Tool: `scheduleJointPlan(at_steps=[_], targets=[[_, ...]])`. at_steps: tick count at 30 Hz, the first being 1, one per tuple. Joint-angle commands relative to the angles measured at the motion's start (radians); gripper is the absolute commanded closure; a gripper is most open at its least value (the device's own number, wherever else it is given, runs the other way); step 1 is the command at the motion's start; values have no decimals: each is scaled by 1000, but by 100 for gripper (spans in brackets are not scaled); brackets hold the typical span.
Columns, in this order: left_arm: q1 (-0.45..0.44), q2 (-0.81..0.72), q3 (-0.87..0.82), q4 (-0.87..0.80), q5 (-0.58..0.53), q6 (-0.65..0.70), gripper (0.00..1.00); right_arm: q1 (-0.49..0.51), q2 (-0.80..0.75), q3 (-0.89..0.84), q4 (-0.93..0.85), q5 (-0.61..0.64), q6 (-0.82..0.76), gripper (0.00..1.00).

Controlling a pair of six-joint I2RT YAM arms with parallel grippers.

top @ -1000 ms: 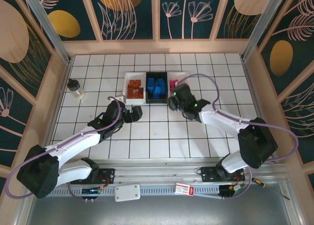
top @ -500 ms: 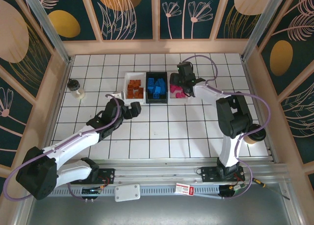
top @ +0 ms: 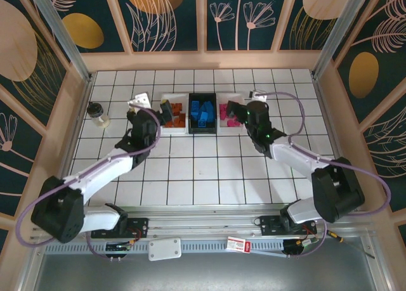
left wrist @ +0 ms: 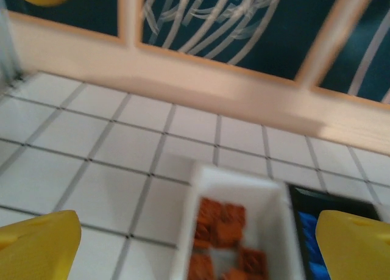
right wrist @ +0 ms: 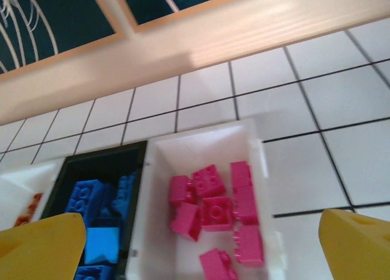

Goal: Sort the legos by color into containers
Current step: Place the lego in the container, then reset both arms

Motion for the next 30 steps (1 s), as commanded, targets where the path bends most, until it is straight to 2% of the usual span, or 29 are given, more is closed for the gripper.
scheduleJointPlan(at_steps=[1, 4, 7, 10, 11, 14, 17, 19, 21, 22, 23, 24, 25, 27, 28, 30], targets=[[165, 69, 41, 73, 36, 89, 2, -2, -84, -107, 154, 114, 4, 1], [306, 95, -37, 179, 59, 118, 2, -4, -121, -154, 188, 180, 14, 1], [376, 124, -126, 271, 67, 193, 1, -13, -135, -161, 176, 209, -16, 1], [389, 158, -208, 374, 55, 284, 2, -48, -143, -154, 124, 217, -18, 1], [399, 166, -218, 374, 62, 276, 1, -68, -145, -149, 98, 217, -3, 1], [406, 180, -314, 521, 92, 280, 1, -134, -155, -152, 58, 168, 20, 1], [406, 186, -382, 648, 124, 288, 2, -193, -178, -195, 87, 164, 11, 1], [406, 169, -449, 756, 185, 311, 2, -225, -198, -248, 149, 142, -65, 1], [406, 157, -574, 969, 248, 328, 1, -254, -215, -304, 229, 127, -144, 1], [403, 209, -645, 1162, 312, 367, 1, -268, -219, -340, 291, 145, -173, 1], [390, 220, -637, 1156, 305, 379, 1, -279, -223, -376, 359, 161, -195, 1], [393, 185, -616, 1051, 302, 370, 1, -296, -227, -425, 444, 168, -225, 1], [398, 193, -597, 1027, 281, 357, 1, -313, -225, -478, 542, 162, -258, 1], [401, 201, -570, 993, 163, 305, 1, -343, -199, -563, 731, 142, -313, 1], [408, 201, -569, 990, 152, 295, 1, -363, -165, -586, 805, 143, -322, 1], [408, 198, -569, 985, 156, 292, 1, -392, -87, -577, 853, 118, -354, 1]])
